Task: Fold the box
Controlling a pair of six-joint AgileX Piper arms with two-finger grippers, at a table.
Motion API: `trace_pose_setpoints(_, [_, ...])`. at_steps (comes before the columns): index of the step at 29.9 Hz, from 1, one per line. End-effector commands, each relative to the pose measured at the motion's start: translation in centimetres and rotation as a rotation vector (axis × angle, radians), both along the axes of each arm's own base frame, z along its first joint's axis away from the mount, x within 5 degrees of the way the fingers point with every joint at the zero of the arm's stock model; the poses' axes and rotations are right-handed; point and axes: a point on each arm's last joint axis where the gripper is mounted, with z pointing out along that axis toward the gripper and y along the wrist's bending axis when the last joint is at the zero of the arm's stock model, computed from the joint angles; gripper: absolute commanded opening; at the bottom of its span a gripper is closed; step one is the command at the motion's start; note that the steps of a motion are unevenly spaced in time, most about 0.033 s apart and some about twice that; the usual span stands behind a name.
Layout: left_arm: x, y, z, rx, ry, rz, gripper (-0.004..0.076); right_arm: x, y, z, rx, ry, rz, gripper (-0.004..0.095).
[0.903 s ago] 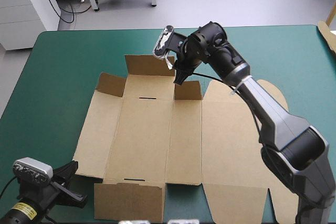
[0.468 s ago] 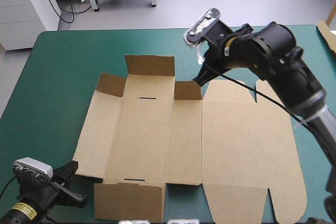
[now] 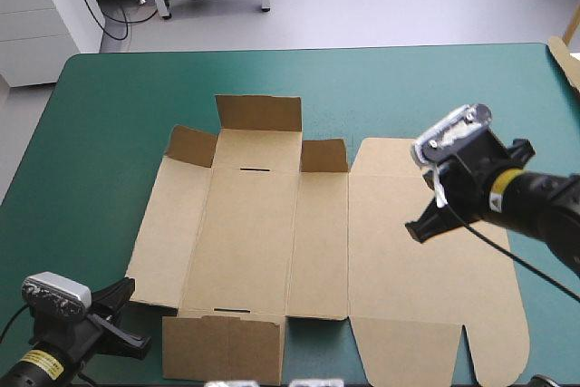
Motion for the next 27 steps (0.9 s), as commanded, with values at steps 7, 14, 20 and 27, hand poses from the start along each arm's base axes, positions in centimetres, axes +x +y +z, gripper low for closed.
trace_pose_setpoints(7, [0.3, -0.1, 1.5, -0.037, -0.078, 0.006, -0.0008, -5.3, -3.7, -6.7, 0.138, -0.112, -0.035, -0.0016])
trace_pose_setpoints(14, [0.3, -0.1, 1.5, -0.036, -0.078, 0.005, -0.0008, -7.8, -5.4, -12.3, 0.197, -0.111, -0.057, -0.0016])
trace_pose_setpoints(20, [0.3, -0.1, 1.5, -0.021, -0.084, -0.003, 0.0073, -9.2, -6.3, -15.1, 0.224, -0.112, -0.07, -0.0016])
trace_pose_setpoints(27, [0.3, -0.1, 1.5, -0.021, -0.084, -0.003, 0.0405, -10.0, -6.9, -14.7, 0.264, -0.164, -0.065, -0.0016])
